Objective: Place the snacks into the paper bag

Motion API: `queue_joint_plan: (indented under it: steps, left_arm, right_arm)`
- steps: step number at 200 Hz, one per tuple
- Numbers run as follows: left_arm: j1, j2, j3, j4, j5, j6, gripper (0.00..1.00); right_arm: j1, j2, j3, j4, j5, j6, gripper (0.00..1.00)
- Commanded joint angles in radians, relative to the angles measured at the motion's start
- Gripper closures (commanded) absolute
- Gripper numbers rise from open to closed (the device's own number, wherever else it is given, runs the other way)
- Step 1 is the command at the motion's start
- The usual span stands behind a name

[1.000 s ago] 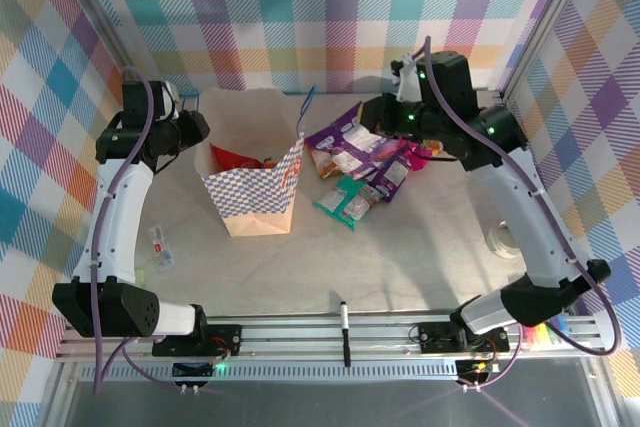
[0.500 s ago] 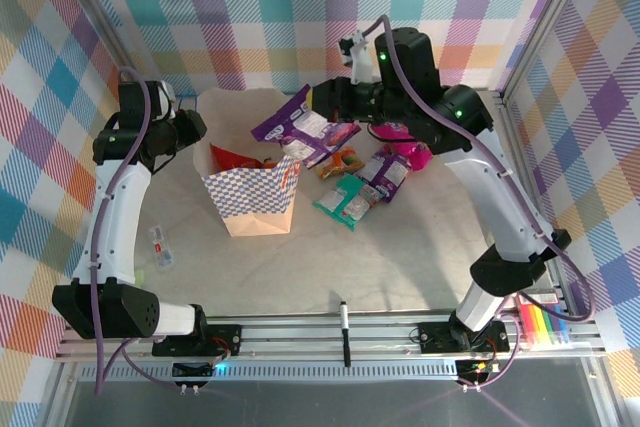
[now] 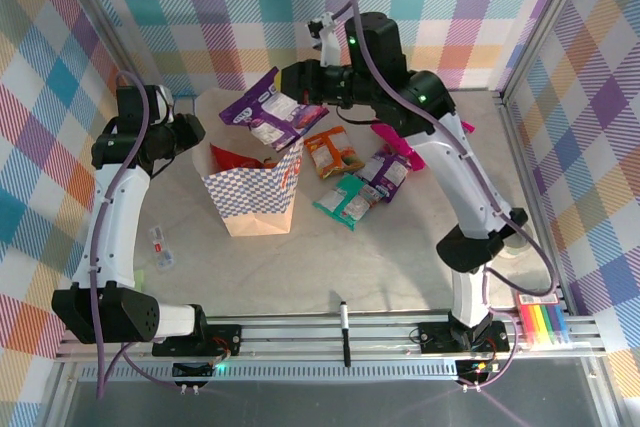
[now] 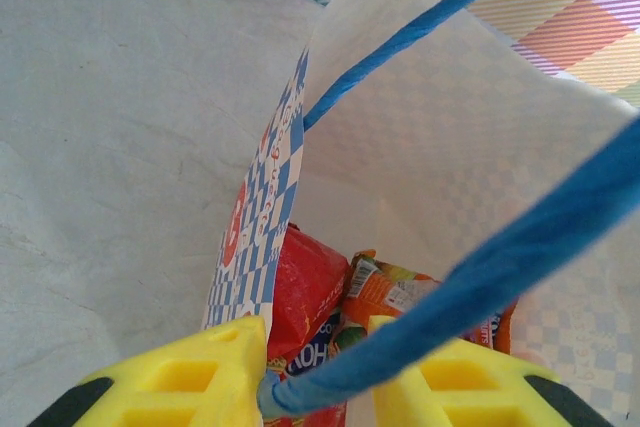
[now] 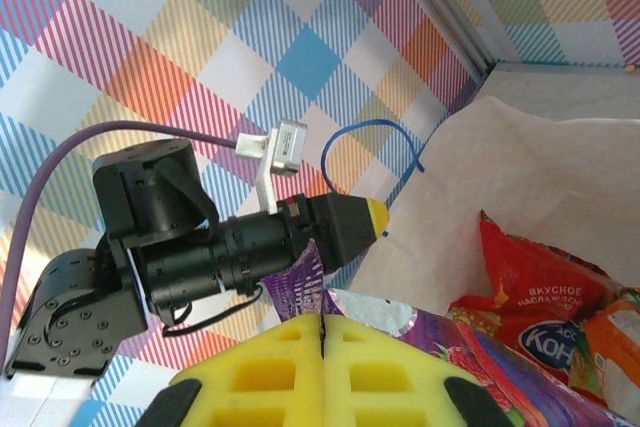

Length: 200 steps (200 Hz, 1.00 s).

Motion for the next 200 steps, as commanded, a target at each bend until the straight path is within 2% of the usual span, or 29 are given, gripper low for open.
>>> queue_joint_plan:
  steps: [1,50,161,181,200]
  left_arm:
    - [0.016,-0.031,-0.006,0.03,0.027,-0.015,0.68]
    - [0.018,-0.028,-0.018,0.037,0.037,-0.02,0.68]
    - [0.034,-0.051,-0.034,0.03,0.034,-0.025,0.68]
    - [0.059,-0.065,-0.047,0.035,0.03,-0.051,0.68]
    - [0.103,-0.083,-0.071,0.066,0.074,-0.087,0.68]
  right_arm:
    - [0.007,0.011,0.044,0.113,-0.034,0.03,1.0]
    - [0.013,0.09,0.071,0.204,-0.084,0.094,1.0]
    - [0.044,0.214,0.07,0.289,-0.056,0.135,1.0]
    - [0.048,0.231,0.071,0.276,-0.041,0.136,1.0]
    - [0.051,0.257,0.071,0.272,-0.047,0.153,1.0]
